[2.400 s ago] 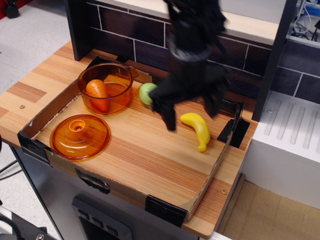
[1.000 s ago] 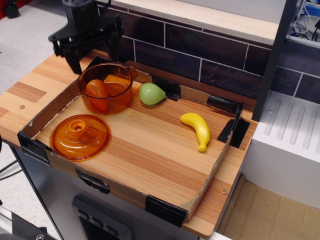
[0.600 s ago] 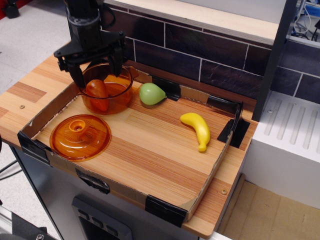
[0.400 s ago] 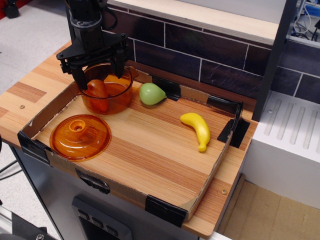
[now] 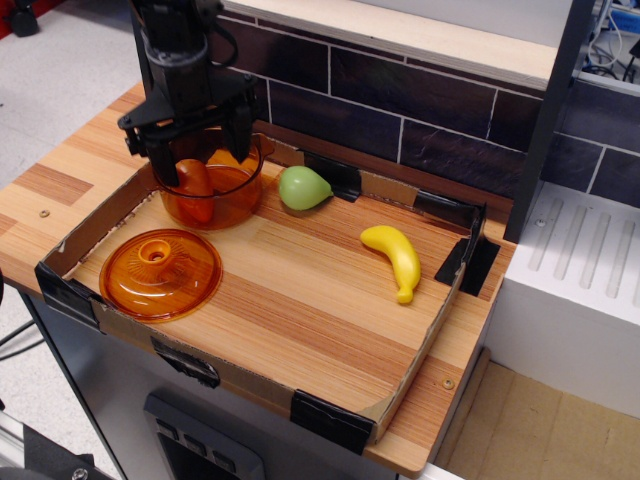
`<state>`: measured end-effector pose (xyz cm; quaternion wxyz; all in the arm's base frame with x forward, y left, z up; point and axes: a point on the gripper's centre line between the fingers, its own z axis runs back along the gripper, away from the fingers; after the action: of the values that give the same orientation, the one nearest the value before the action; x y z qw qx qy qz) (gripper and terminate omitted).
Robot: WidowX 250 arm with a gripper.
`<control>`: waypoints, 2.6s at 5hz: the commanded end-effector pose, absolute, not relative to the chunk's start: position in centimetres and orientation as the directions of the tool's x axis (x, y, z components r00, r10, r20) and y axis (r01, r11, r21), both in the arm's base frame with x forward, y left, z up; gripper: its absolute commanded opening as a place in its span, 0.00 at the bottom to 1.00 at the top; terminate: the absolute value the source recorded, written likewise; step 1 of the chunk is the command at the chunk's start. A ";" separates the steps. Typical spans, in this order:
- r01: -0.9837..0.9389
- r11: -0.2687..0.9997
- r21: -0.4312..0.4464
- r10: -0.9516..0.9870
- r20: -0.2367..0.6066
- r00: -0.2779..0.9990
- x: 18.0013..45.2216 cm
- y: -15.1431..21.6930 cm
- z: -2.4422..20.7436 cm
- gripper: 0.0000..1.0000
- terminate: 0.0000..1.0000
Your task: Take carrot out of pot
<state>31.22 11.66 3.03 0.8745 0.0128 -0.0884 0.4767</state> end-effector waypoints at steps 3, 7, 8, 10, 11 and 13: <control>-0.857 0.510 -0.069 0.842 0.243 0.482 32.0 11.9 2.4 0.00 0.00; -0.882 0.407 -0.237 0.902 0.255 0.348 32.4 12.6 8.9 0.00 0.00; -0.877 0.384 -0.288 0.918 0.221 0.330 31.7 12.2 11.7 0.00 0.00; -0.867 0.443 -0.228 0.896 0.102 0.432 28.7 6.3 10.6 0.00 0.00; -0.858 0.478 -0.187 0.878 0.096 0.469 27.4 4.4 8.5 0.00 0.00; -0.819 0.557 -0.138 0.828 0.165 0.536 25.5 4.1 3.8 0.00 0.00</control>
<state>25.27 3.75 2.73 0.8768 -0.0153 -0.0915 0.4719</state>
